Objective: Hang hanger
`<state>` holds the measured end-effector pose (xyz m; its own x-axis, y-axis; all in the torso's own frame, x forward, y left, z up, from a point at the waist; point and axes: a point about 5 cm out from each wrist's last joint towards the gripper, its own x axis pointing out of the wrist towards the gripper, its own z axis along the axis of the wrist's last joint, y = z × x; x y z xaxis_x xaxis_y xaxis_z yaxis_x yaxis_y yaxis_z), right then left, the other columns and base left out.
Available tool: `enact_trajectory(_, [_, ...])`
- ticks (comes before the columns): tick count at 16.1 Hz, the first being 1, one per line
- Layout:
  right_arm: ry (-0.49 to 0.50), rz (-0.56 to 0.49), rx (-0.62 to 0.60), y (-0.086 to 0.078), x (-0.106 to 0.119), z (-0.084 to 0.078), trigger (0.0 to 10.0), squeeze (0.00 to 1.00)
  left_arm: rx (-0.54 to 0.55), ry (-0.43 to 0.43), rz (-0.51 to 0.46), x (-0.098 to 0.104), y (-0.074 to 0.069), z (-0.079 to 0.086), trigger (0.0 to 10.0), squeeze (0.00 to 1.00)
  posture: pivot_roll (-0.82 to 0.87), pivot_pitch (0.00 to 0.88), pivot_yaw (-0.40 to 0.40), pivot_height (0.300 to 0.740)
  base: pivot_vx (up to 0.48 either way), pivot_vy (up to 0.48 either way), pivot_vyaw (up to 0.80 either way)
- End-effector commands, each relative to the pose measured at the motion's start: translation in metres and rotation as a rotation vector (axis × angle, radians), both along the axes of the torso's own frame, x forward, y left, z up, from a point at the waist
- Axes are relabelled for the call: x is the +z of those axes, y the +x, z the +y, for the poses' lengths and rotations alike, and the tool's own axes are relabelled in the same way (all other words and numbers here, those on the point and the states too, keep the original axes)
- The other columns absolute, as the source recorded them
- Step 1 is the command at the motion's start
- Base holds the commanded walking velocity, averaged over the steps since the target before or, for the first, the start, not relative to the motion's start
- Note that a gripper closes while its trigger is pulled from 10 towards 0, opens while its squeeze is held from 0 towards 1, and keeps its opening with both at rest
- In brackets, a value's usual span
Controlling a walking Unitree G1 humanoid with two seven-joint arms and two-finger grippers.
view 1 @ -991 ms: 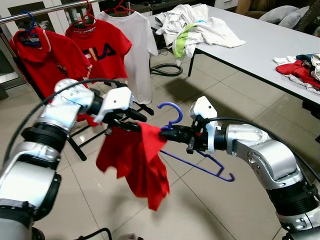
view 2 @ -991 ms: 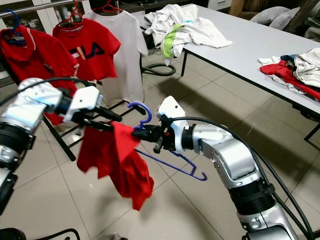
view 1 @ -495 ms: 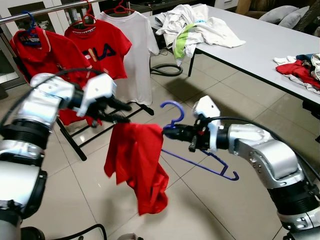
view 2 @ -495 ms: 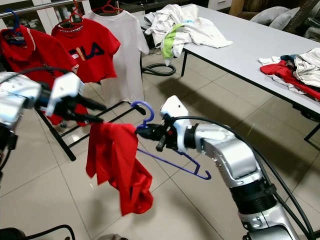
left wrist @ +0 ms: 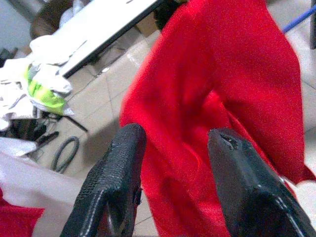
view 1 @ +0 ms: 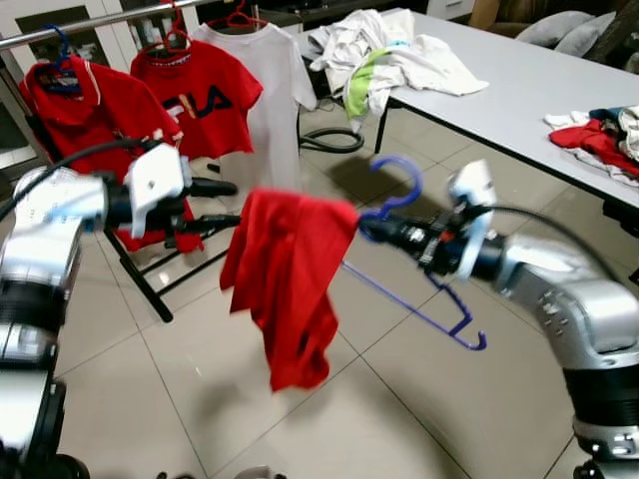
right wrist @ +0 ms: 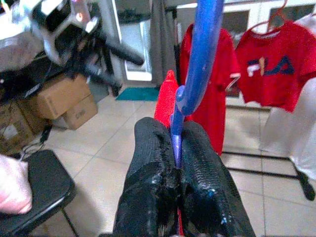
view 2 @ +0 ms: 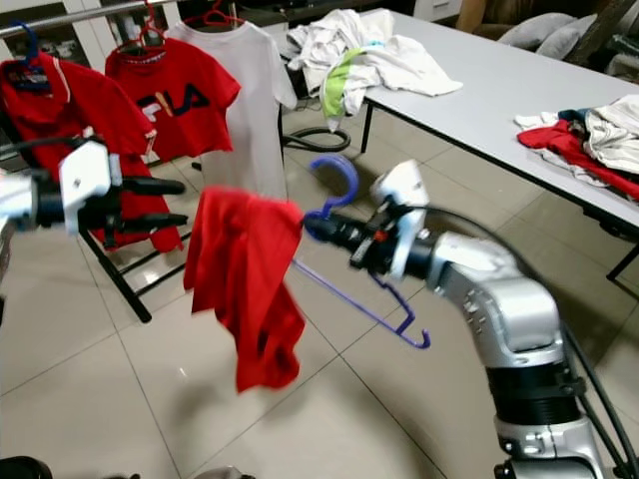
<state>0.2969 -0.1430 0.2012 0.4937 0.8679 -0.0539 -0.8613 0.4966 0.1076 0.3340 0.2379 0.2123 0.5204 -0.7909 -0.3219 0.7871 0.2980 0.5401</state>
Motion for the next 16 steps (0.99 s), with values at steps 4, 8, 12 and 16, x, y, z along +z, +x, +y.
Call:
enact_trajectory(4, [0.063,-0.059,0.032,0.003,0.02,0.001,0.0,0.0,0.138,-0.133,-0.216,-0.016,-0.011,-0.008,10.0,1.0,-0.03,0.0,0.068,0.74,0.0,0.0,0.0])
enact_trajectory(8, [0.112,-0.064,0.071,0.002,0.031,0.007,0.0,0.0,0.262,-0.204,-0.335,-0.05,-0.013,-0.025,10.0,1.0,-0.03,0.0,0.061,0.74,0.0,0.0,0.0])
enact_trajectory(12, [0.11,-0.07,0.073,0.001,0.034,0.007,0.0,0.0,0.422,-0.205,-0.508,-0.064,-0.025,-0.021,10.0,0.0,-0.05,0.0,0.074,0.74,0.0,0.0,0.0])
enact_trajectory(16, [0.119,-0.07,0.075,-0.001,0.036,0.008,0.0,0.0,0.511,-0.249,-0.562,-0.084,-0.042,-0.025,10.0,0.0,-0.06,0.0,0.07,0.74,0.0,0.0,0.0])
